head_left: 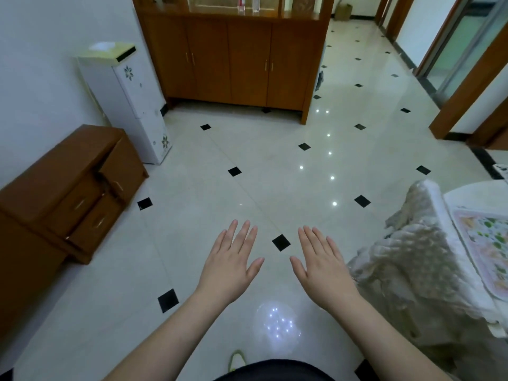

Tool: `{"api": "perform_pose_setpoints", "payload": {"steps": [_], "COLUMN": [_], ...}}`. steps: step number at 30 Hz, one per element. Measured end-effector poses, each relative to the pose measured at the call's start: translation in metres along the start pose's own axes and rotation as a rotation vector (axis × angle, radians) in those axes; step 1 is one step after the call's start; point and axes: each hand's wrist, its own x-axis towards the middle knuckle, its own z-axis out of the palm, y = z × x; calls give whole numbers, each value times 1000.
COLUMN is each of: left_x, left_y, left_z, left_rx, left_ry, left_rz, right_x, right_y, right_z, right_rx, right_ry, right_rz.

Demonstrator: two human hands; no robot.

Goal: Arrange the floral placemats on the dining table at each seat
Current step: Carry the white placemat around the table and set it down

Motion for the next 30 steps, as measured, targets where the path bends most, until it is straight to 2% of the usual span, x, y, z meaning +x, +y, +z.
{"api": "perform_pose_setpoints", "payload": {"steps": [9,21,30], "left_x": [83,245,356], "left_y": [-31,-5,17], "left_z": [16,54,48], "left_rx": [-14,-4,5], "left_ry": [39,-26,-29], "left_rz": [92,179,181], "right_x": [70,180,278], "right_y": [-1,99,167], "right_z": [9,34,25], "right_rx": [-36,-10,-15], "right_ry": [35,59,27], "right_rz": [69,202,185]}}
